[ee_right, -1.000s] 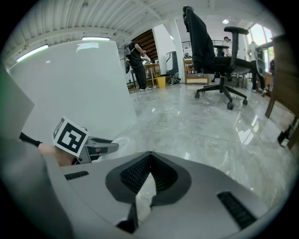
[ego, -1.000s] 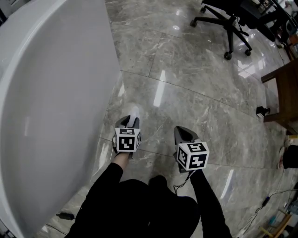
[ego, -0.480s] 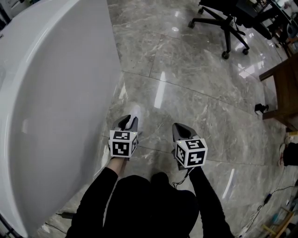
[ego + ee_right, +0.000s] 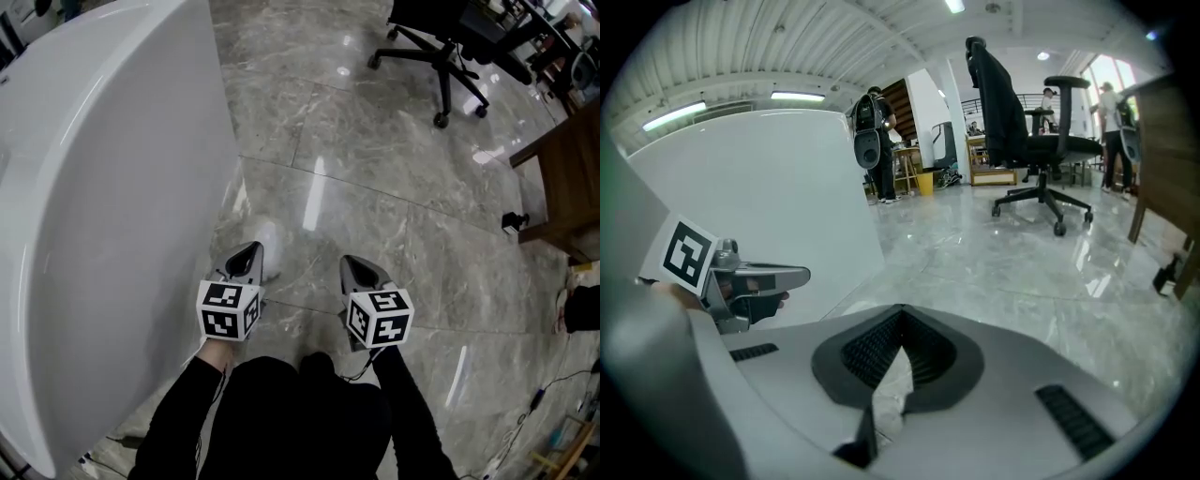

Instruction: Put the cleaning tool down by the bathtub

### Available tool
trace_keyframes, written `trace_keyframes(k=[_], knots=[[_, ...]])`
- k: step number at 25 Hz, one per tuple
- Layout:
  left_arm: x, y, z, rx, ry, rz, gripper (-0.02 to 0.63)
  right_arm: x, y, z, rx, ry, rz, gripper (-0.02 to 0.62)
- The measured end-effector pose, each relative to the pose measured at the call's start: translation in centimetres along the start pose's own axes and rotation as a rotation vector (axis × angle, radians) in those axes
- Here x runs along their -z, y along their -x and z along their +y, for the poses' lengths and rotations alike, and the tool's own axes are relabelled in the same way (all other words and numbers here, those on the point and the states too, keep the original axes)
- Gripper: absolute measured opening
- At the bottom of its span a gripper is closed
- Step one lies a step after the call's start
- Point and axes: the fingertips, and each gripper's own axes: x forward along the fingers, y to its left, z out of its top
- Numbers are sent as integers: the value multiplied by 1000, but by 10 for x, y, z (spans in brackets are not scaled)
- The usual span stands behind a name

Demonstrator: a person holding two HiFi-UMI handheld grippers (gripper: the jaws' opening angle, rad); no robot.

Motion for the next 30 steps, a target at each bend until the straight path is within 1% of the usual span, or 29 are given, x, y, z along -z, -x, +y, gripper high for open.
trace_keyframes(k=[6, 10, 18, 30], knots=[[-2, 14, 1, 11, 1, -10, 8, -9, 7, 11, -8, 49, -34, 0], [0, 15, 4, 11, -2, -3, 8, -10, 9, 17, -18, 55, -47, 0], [-1, 17, 8, 10, 14, -13, 8, -8, 10, 31, -23, 91, -39, 0], [2, 12, 6, 30, 11, 4, 8, -8, 9, 33, -5, 119, -25, 0]])
